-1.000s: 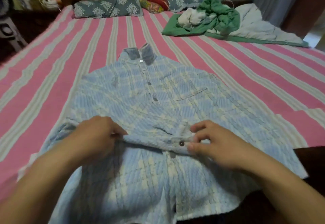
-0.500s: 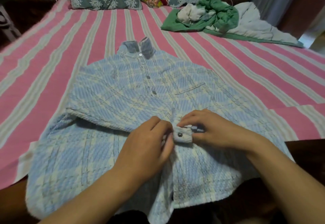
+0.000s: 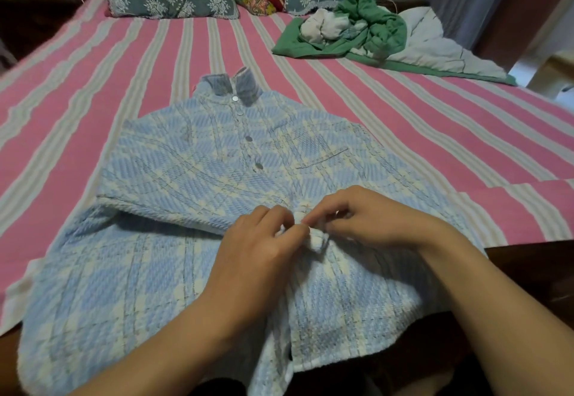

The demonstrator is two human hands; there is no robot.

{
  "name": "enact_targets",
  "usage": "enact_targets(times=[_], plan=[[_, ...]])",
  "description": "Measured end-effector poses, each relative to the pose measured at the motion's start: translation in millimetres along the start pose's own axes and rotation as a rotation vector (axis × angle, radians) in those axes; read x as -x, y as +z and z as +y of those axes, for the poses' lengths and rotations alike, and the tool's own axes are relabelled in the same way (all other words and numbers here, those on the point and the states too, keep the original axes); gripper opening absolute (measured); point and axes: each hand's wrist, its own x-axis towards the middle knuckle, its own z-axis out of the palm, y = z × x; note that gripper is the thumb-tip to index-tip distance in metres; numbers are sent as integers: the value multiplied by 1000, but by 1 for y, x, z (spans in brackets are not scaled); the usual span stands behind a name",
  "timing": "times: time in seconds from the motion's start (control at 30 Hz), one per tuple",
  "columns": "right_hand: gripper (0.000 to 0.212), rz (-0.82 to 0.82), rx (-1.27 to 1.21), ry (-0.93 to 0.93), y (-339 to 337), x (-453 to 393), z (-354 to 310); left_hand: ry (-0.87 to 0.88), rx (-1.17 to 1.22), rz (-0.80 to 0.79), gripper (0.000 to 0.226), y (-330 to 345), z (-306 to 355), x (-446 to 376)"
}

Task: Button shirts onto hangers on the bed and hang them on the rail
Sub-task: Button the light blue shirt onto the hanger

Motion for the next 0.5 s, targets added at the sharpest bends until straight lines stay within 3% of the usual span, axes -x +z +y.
enact_targets(times=[0.1, 0.2, 0.33, 0.5], plan=[[26, -21, 26, -92, 3, 0, -1, 110, 25, 101, 16, -10, -6, -1], [30, 143, 241, -168, 16, -1, -3, 135, 90, 203, 12, -27, -18, 3], [20, 314, 180, -298, 44, -1, -13, 107, 158, 249, 13, -37, -30, 13], [23, 583, -326, 37, 46, -6, -21, 160, 87, 212, 12, -31, -30, 27]])
